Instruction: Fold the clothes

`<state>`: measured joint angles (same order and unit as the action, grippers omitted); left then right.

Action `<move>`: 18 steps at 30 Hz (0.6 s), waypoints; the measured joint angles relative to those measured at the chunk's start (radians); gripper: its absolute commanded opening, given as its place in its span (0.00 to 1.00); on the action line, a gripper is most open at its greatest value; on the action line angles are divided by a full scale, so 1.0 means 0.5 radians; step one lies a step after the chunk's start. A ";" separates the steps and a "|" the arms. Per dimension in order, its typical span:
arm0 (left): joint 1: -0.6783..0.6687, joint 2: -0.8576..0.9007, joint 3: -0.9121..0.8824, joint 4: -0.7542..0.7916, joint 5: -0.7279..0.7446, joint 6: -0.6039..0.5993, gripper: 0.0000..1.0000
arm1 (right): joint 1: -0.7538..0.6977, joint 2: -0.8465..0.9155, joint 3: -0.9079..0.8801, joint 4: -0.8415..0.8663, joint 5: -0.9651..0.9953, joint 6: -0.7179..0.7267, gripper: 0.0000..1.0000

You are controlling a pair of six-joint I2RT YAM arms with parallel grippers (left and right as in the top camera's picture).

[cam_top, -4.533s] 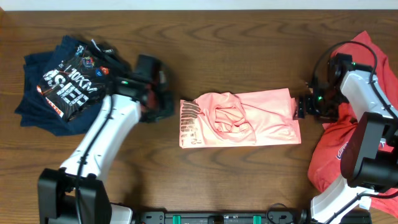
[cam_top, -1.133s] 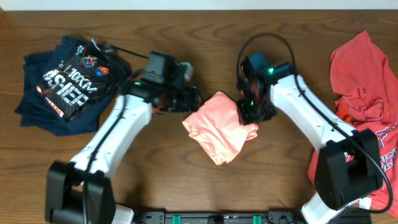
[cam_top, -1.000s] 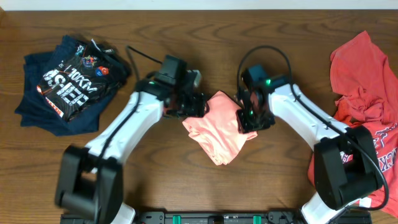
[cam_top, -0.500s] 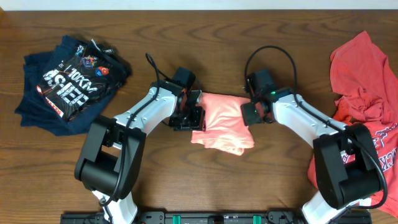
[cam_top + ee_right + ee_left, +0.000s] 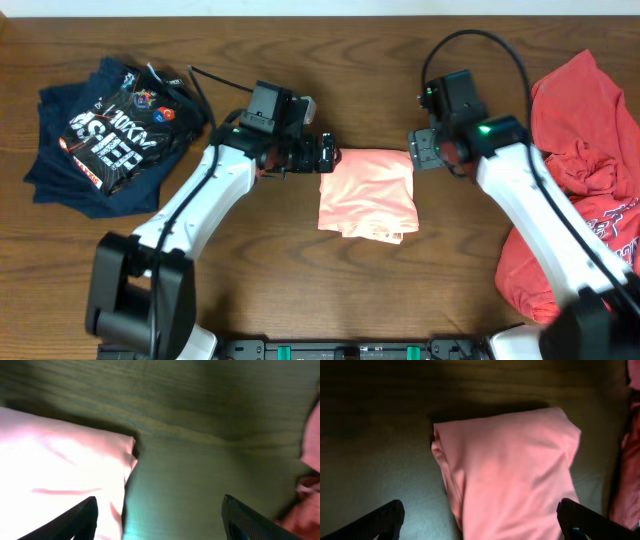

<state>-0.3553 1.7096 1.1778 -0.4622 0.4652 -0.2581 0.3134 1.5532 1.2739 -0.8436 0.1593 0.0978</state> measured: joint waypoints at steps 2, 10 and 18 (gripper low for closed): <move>0.001 0.095 0.000 0.064 0.021 0.005 0.98 | 0.000 -0.085 0.004 -0.073 0.006 0.000 0.77; 0.000 0.486 0.000 0.361 0.343 0.054 0.98 | 0.000 -0.159 0.005 -0.267 0.007 0.001 0.77; -0.060 0.653 0.045 0.473 0.715 0.053 0.65 | 0.000 -0.159 0.005 -0.293 0.009 0.025 0.77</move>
<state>-0.3855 2.0361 1.2003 -0.2256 0.8227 -0.2314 0.3134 1.4738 1.2762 -0.9901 0.1638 0.1104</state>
